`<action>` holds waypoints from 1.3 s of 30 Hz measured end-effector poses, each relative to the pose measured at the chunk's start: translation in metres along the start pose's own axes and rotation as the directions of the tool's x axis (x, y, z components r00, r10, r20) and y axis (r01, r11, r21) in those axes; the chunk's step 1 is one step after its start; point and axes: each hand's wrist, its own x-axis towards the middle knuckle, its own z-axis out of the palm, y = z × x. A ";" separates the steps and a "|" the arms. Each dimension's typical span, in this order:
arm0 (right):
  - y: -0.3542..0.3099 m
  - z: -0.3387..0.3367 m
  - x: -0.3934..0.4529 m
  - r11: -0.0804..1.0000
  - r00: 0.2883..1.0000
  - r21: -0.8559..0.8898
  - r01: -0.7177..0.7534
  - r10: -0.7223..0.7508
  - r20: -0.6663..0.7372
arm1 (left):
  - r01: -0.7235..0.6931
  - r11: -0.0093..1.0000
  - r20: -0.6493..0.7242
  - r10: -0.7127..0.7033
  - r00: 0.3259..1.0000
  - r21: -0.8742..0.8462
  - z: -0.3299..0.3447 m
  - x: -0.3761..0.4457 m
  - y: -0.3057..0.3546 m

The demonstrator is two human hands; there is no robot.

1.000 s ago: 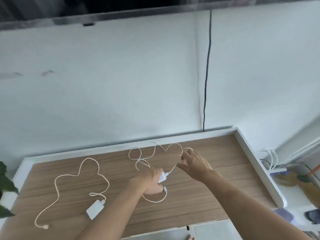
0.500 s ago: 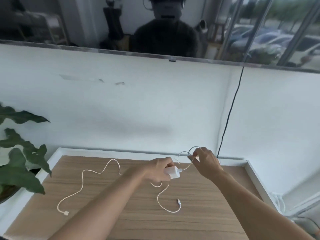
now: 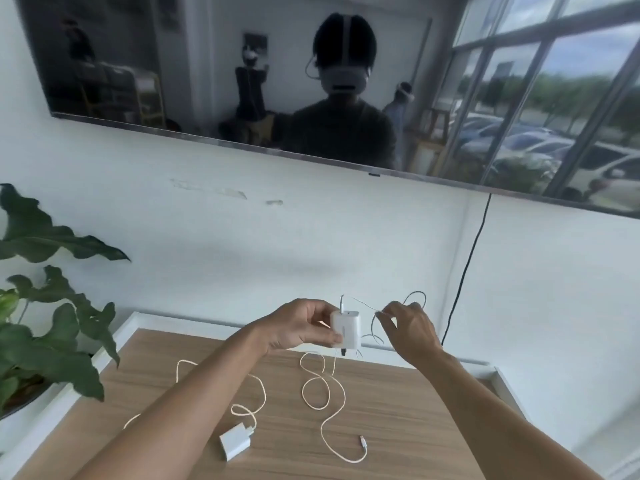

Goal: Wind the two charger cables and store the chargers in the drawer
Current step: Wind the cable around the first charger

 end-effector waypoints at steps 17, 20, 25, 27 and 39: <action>-0.043 0.011 -0.022 0.878 0.934 0.368 -0.306 0.201 0.297 | -0.330 0.848 -0.402 0.155 0.903 -0.414 -0.063 -0.015 0.031; -0.052 0.012 -0.032 0.880 0.944 0.389 -0.274 0.167 0.286 | -0.345 0.853 -0.481 0.129 0.867 -0.392 -0.071 -0.014 0.024; -0.061 0.019 -0.051 0.945 0.985 0.323 -0.044 -0.013 0.172 | -0.373 0.874 -0.619 0.112 0.778 -0.311 -0.081 -0.021 0.024; -0.070 0.020 -0.058 0.951 0.985 0.300 0.071 -0.114 0.129 | -0.368 0.884 -0.646 0.106 0.756 -0.287 -0.087 -0.025 0.024; -0.148 -0.041 -0.040 0.803 0.841 0.257 0.537 -0.532 -0.096 | -0.009 0.979 -0.672 0.147 0.726 0.205 -0.109 -0.042 -0.003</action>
